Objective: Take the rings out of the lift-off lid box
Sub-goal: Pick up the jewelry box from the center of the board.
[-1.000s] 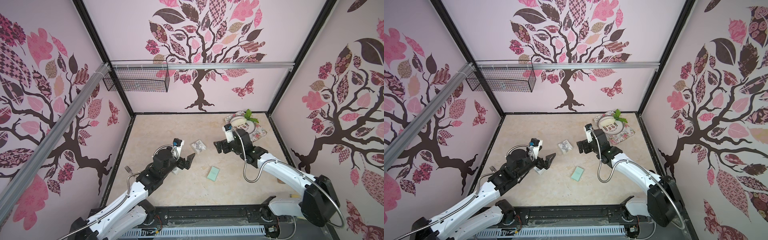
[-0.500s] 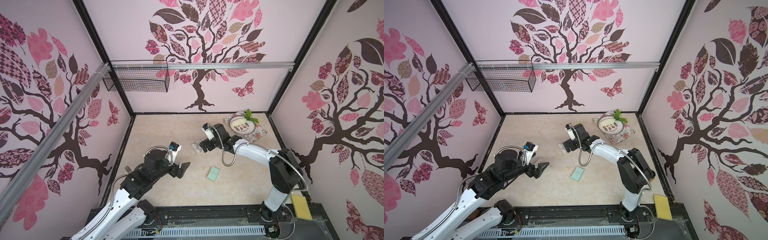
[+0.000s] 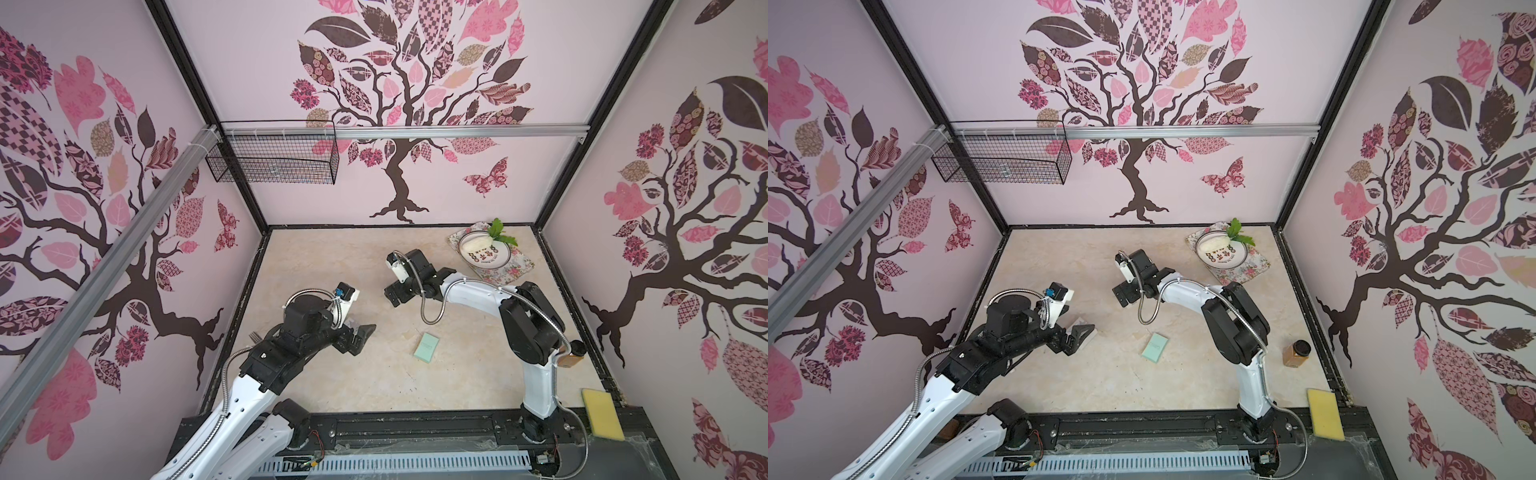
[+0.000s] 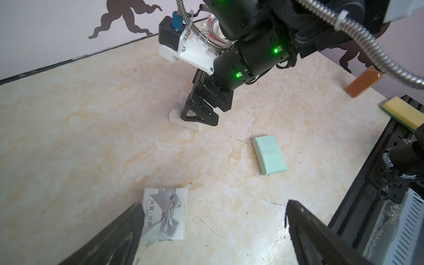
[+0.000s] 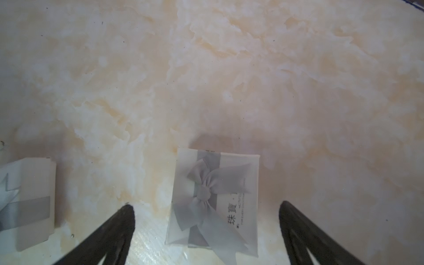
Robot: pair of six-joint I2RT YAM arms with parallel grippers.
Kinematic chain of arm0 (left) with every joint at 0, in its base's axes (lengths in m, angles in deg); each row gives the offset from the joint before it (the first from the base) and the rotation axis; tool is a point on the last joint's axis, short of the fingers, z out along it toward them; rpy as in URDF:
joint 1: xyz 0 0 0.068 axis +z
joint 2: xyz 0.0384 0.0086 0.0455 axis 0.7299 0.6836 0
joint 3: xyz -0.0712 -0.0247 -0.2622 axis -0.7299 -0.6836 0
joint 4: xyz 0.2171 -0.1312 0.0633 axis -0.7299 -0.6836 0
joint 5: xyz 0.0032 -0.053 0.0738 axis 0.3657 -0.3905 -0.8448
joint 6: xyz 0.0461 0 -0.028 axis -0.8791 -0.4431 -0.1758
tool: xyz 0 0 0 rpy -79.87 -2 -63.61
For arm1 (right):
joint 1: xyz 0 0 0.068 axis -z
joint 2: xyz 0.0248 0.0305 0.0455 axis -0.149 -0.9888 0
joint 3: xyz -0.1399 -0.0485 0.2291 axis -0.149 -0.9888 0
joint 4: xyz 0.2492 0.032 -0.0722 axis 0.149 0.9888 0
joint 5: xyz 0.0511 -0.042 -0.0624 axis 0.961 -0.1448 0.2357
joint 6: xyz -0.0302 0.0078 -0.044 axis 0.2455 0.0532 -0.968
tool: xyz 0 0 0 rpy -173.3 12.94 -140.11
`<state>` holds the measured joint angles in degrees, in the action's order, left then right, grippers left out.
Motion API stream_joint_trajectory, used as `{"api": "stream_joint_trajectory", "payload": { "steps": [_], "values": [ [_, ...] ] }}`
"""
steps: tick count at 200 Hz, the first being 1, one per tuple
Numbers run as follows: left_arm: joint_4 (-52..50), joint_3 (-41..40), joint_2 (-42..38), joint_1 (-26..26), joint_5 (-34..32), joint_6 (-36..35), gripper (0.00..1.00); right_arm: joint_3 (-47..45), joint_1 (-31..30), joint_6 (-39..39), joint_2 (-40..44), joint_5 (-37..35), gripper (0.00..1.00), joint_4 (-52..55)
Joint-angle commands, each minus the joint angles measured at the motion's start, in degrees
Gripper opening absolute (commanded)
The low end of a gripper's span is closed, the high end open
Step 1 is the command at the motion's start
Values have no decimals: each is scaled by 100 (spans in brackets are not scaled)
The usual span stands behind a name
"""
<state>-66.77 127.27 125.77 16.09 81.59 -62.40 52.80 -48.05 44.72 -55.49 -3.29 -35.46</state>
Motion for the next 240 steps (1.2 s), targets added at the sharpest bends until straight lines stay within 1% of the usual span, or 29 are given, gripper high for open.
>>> {"api": "stream_joint_trajectory", "payload": {
  "steps": [1,37,64,114,155,170,209,219,233,240],
  "values": [
    [145,-164,3,28,66,-94,98,316,-36,26,-382,-79,100,161],
    [130,-168,-33,36,-25,-94,98,462,-52,82,-623,-224,98,261],
    [129,-177,-34,37,-29,-95,98,458,-53,114,-698,-262,94,225],
    [133,-173,-75,43,-79,-102,98,558,-56,192,-899,-183,83,235],
    [127,-186,-78,49,-91,-103,98,549,-51,237,-893,-176,71,224],
    [131,-170,-77,51,-108,-112,98,517,-54,249,-829,-139,67,213],
    [187,-162,-65,50,-241,-67,98,290,-29,309,-387,25,67,178],
    [256,-82,-27,49,-393,31,98,175,8,338,-179,133,67,158],
    [307,156,99,53,-921,349,98,-61,132,470,193,406,68,105],
    [321,272,193,49,-1041,494,98,-238,208,576,445,604,68,42]
  ]
}}
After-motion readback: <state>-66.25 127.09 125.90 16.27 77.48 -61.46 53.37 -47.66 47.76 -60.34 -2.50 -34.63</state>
